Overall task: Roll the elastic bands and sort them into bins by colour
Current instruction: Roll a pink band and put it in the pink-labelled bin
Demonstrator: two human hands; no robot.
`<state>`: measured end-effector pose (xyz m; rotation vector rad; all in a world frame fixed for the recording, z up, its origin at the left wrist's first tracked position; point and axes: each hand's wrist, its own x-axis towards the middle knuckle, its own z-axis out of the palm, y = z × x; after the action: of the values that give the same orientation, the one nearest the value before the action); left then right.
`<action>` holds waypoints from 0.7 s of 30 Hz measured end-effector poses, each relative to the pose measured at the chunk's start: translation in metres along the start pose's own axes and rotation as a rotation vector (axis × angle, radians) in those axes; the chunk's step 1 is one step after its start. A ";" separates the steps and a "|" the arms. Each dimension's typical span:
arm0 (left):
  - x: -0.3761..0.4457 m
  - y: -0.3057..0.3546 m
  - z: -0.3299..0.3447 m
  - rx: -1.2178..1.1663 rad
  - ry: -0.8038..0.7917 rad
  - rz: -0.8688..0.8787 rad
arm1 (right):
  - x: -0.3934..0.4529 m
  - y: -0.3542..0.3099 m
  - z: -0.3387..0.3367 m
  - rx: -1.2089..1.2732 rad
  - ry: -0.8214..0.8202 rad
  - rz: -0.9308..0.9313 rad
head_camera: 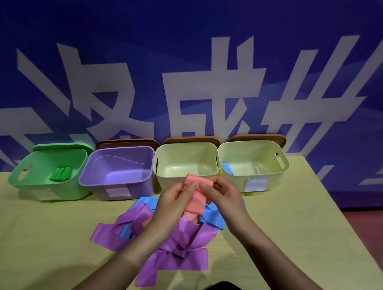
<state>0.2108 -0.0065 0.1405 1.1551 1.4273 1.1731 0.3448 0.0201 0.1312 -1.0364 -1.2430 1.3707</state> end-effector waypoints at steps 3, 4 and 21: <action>0.001 -0.001 0.003 -0.021 -0.010 -0.050 | -0.001 -0.002 -0.003 0.007 -0.025 0.026; 0.001 -0.002 0.003 -0.018 -0.004 -0.061 | -0.001 -0.003 -0.003 0.004 -0.029 0.033; 0.013 -0.016 0.007 0.191 0.014 0.001 | -0.003 0.007 -0.007 -0.180 0.002 -0.052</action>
<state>0.2141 0.0051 0.1226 1.2801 1.5766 1.0650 0.3511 0.0184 0.1232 -1.1199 -1.4016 1.2350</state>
